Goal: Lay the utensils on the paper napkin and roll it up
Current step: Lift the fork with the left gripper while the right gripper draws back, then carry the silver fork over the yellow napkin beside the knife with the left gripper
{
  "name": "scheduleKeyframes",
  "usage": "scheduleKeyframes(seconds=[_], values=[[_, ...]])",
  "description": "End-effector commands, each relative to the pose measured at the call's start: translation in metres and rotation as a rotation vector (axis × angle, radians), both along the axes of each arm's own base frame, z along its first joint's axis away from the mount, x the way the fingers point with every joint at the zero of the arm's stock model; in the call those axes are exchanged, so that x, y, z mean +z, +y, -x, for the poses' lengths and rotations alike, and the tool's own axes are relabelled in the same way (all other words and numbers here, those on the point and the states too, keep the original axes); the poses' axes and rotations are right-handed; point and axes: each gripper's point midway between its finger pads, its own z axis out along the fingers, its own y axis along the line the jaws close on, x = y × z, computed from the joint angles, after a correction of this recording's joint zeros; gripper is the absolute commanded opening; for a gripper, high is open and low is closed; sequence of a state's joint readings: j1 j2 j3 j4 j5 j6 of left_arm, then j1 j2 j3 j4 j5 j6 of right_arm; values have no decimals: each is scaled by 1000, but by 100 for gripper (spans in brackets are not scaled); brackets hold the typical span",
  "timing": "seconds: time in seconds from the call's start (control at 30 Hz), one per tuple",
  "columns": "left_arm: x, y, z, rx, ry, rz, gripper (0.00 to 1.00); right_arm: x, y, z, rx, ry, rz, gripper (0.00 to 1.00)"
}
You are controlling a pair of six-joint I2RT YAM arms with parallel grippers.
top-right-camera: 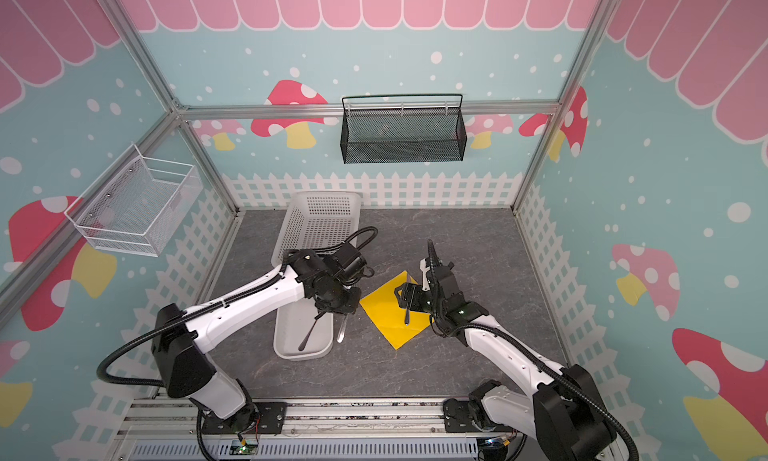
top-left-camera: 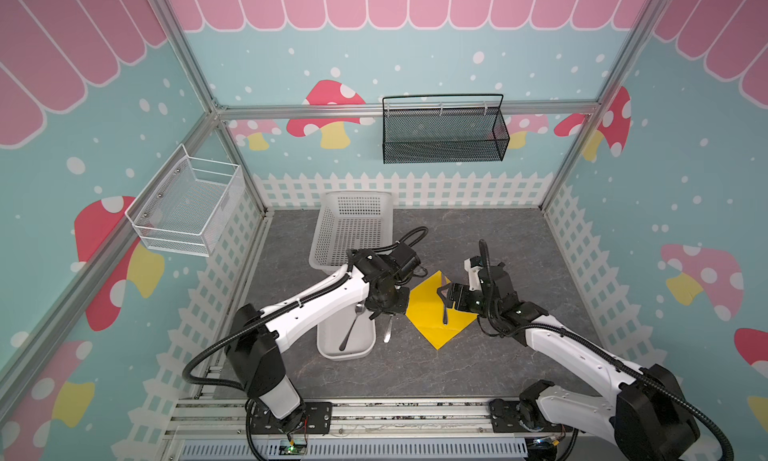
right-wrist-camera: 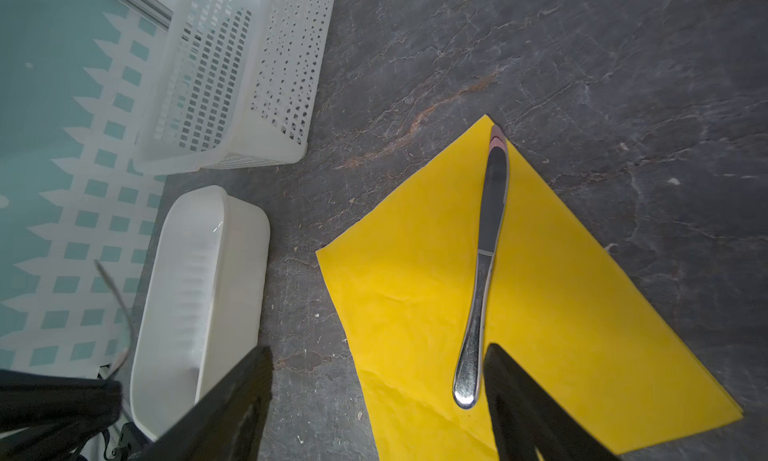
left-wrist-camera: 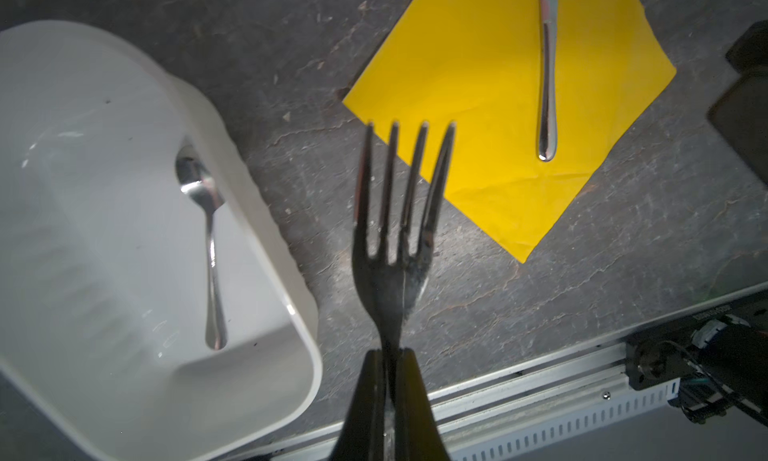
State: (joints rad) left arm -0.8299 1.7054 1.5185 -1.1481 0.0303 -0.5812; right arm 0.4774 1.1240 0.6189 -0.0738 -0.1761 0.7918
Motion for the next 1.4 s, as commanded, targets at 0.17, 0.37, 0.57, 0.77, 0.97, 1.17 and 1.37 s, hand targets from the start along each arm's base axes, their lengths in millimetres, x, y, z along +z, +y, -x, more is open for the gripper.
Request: scheduleKeyframes(seconds=[0.17,0.37,0.57,0.77,0.97,1.17,1.37], values=[[-21,-89,-42,-32,44,164,5,-16,-25,0,-63,64,-70,81],[-51,-124,-71,-14,73,181,5,-20,-48,-3,-153,54,3,80],[-77,-125,-85,34,96,149,5,-11,-65,2,-204,-14,45,79],[-93,-129,-93,72,120,157,6,-32,-55,14,-167,40,-8,79],[-105,-129,-99,88,153,167,6,-34,-55,13,-170,30,-18,79],[-111,-130,-101,101,167,179,7,-34,-55,12,-173,30,-14,78],[-117,-132,-101,111,192,195,8,-42,-50,14,-151,66,-21,79]])
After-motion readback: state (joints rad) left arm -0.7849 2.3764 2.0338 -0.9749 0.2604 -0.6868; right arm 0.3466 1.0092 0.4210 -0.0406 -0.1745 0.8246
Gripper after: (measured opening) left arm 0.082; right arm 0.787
